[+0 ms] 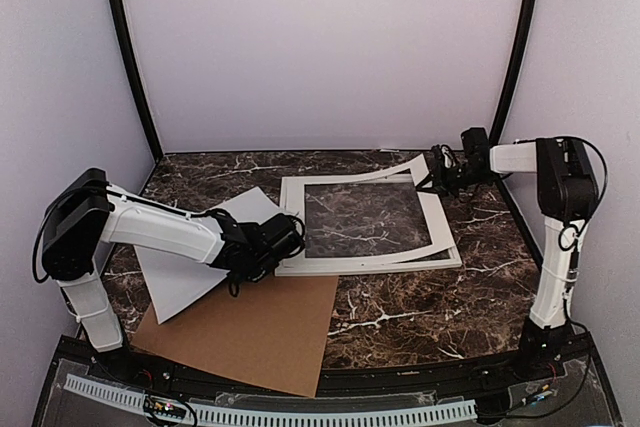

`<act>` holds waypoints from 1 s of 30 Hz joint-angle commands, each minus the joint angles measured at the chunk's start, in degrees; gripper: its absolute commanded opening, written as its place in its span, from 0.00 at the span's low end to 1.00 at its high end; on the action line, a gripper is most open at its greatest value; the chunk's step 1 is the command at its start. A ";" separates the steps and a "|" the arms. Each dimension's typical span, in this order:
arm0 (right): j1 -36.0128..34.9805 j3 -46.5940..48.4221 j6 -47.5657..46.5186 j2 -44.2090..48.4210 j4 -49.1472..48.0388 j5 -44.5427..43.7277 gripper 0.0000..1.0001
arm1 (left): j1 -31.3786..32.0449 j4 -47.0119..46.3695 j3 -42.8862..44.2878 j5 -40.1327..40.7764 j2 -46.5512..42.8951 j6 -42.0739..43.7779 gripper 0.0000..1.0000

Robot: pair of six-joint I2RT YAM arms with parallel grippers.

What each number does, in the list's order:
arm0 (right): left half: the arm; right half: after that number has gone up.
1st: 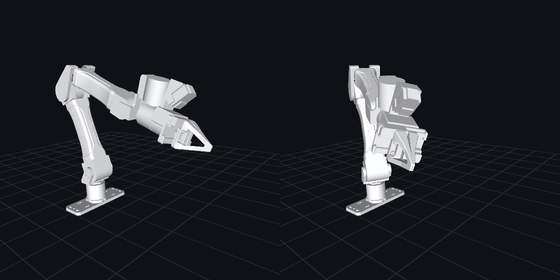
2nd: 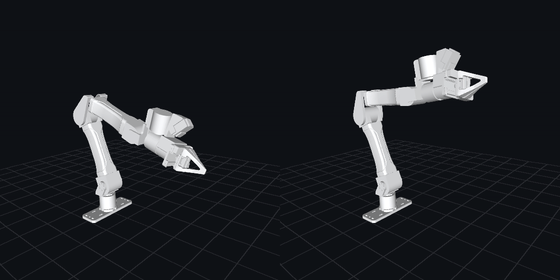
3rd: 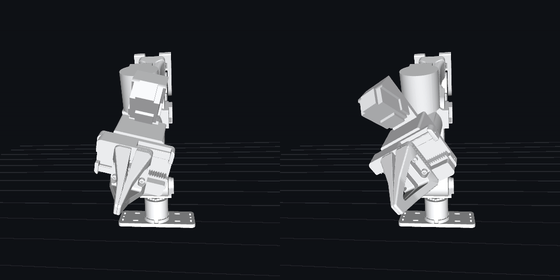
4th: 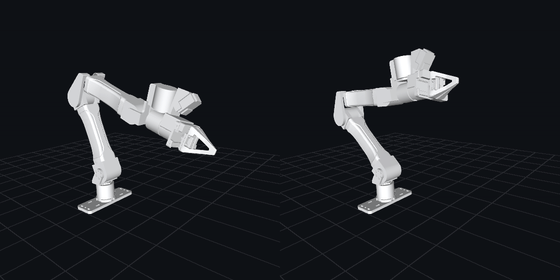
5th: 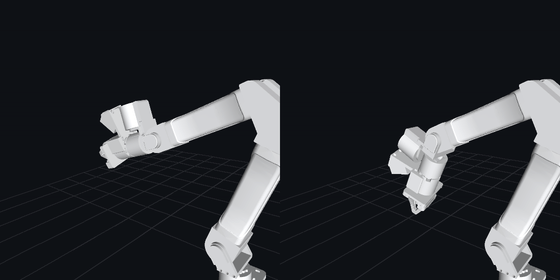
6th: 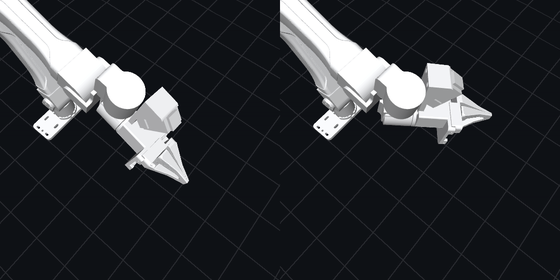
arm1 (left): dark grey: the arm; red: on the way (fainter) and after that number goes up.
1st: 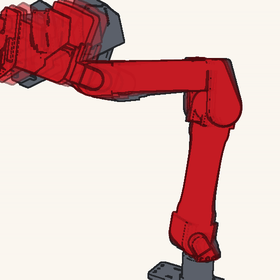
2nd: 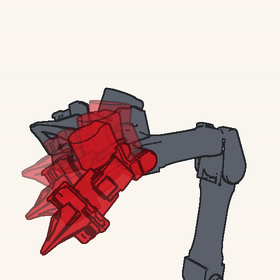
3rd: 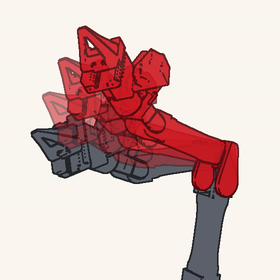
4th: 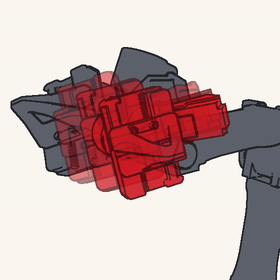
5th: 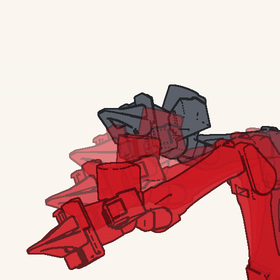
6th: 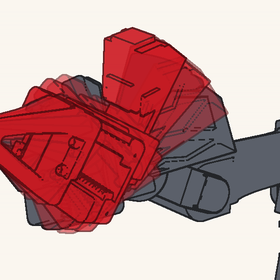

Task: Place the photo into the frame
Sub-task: Pick up the mat board from the glass panel, then place the photo on the backboard.

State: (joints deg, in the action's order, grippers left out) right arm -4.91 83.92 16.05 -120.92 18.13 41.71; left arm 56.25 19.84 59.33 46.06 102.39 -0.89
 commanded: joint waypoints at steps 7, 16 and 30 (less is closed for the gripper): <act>-0.06 3.95 2.87 15.67 2.25 -1.70 0.00 | -0.18 2.36 -2.23 1.21 -0.07 -2.45 0.28; -2.33 12.80 3.06 24.65 7.50 -1.24 0.00 | -0.44 -2.09 1.07 -7.24 -5.71 0.15 0.79; -11.65 27.75 5.72 24.23 8.71 9.13 0.00 | -8.55 -6.09 7.81 -29.41 -21.77 -3.29 0.91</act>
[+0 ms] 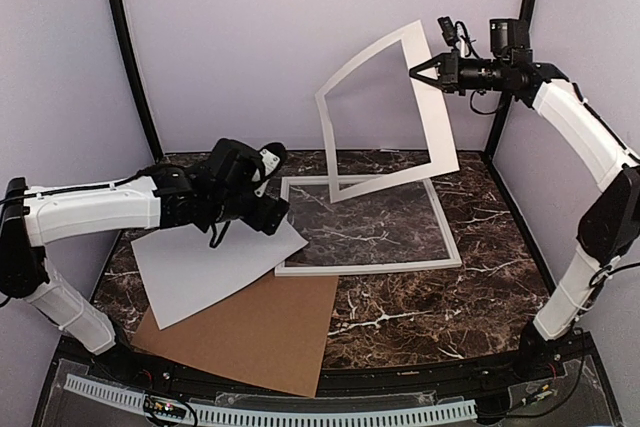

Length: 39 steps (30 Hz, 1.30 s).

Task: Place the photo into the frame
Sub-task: Place the photo on the backboard, then place the mat board on the photo.

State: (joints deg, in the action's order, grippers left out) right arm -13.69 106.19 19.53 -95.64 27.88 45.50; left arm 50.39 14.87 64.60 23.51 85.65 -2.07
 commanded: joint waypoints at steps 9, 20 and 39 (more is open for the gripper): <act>-15.80 20.28 8.93 -10.57 -3.90 6.61 0.00 | -5.02 6.39 13.58 16.06 -13.15 -5.61 0.91; -22.30 13.84 19.66 -20.99 -10.19 -3.92 0.00 | -5.04 3.75 17.03 32.47 -18.70 1.10 0.91; -21.30 -2.20 19.84 -30.50 -14.41 -15.13 0.56 | -5.04 2.21 13.97 19.88 -3.18 0.72 0.91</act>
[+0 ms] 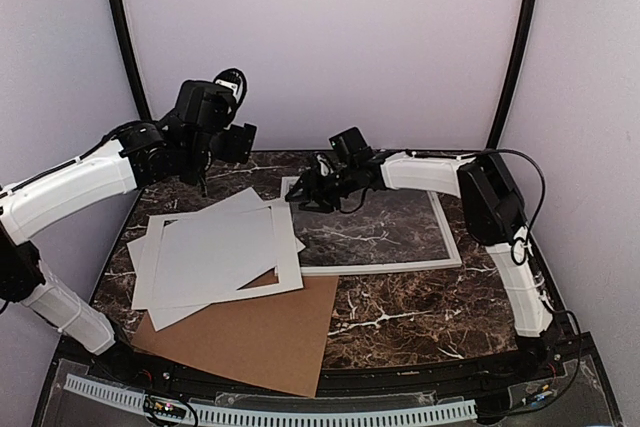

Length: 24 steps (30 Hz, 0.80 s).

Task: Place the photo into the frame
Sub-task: Place the mat board on the photo, then rotate the photo frame at the center of the board.

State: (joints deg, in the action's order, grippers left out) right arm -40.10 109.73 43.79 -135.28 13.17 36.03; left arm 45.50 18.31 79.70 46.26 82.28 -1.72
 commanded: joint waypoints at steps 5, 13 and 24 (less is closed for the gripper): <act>14.67 -22.45 -12.20 21.79 4.22 -18.09 0.59 | -0.14 -1.53 -2.03 -6.83 2.58 0.40 0.91; 25.55 -33.93 -22.50 28.75 10.99 -31.54 0.59 | -0.14 -2.65 -2.78 -11.51 6.53 0.62 0.91; 28.95 -34.09 -26.44 21.53 13.15 -33.75 0.49 | -0.14 -3.29 1.23 -13.38 16.30 3.77 0.91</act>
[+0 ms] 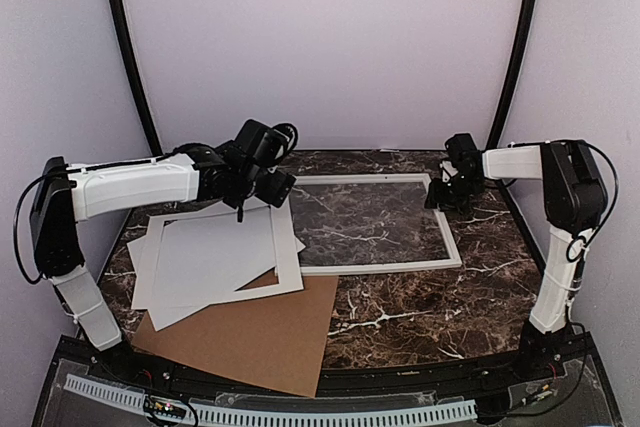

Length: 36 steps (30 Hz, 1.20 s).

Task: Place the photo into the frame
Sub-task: Rotate the photo frame at the center of the board.

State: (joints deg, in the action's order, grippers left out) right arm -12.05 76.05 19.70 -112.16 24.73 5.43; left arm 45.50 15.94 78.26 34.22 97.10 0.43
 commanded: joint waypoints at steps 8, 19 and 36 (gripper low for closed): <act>3.06 -3.65 -4.09 -0.52 0.99 -4.05 0.43 | -0.14 -0.75 5.27 -2.48 5.41 1.78 0.91; 5.64 -12.00 -4.40 5.23 2.17 -6.99 0.20 | -0.14 -0.03 9.00 -3.50 10.49 2.56 0.91; 5.30 -30.27 -1.07 26.77 6.18 -5.61 0.07 | -0.14 -0.83 14.08 -6.93 19.32 6.03 0.91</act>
State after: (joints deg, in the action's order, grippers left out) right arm -5.80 47.16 20.16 -88.88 27.51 -1.45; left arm 45.50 15.55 90.06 28.49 115.74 5.26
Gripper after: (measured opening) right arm 0.135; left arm 0.909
